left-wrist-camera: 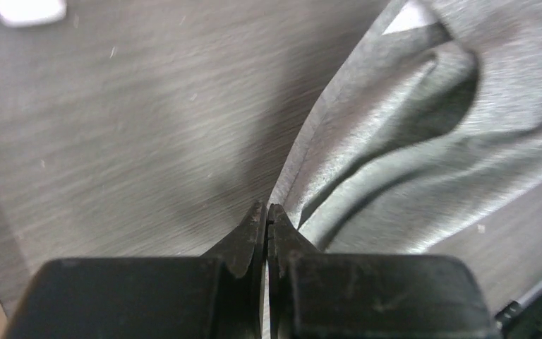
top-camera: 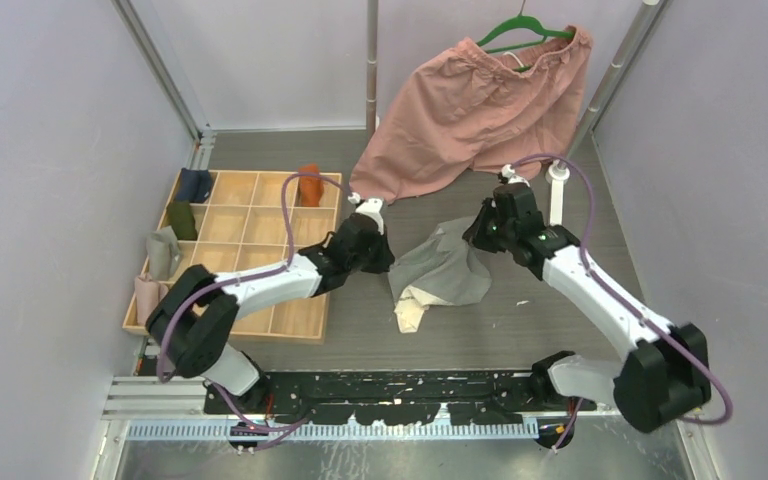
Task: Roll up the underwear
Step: Flatten out the underwear at the center of the board.
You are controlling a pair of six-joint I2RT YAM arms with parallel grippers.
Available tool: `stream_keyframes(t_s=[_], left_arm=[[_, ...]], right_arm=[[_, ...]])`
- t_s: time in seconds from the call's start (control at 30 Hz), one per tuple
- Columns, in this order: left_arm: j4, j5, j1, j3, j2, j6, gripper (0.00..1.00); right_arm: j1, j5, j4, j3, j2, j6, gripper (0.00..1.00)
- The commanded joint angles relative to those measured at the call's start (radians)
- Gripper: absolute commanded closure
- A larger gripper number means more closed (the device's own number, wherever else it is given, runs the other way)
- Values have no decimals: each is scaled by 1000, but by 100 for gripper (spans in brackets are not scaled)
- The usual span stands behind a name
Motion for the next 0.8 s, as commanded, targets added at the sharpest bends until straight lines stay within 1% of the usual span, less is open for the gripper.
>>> stream_keyframes(t_s=[0.0,0.1,0.23,0.37,0.5,0.57,0.6,0.77], left_arm=[[-71,74,-3,88,-135,140,99],[-131,74,-3,102,-216,177,99],[-208,81,-3,118,-322,215,99],[-273,81,-3,128,-405,232,99],[-332,85,-3,139,-472,231,99],[-364,97,-5,148,-496,226,99],[-378,125,-6,152,-508,223,99],[-435,167,-23,192,-553,220,99]], right_arm=[[0,11,-118,29,-139,-25,99],[1,0,-206,55,-210,-42,99],[3,-86,-306,86,-280,-60,99],[13,-101,-374,119,-358,-50,99],[17,-118,-465,174,-409,-44,99],[20,-152,-515,203,-417,-44,99],[22,-171,-537,213,-421,-42,99],[48,-251,-597,241,-459,3,99]])
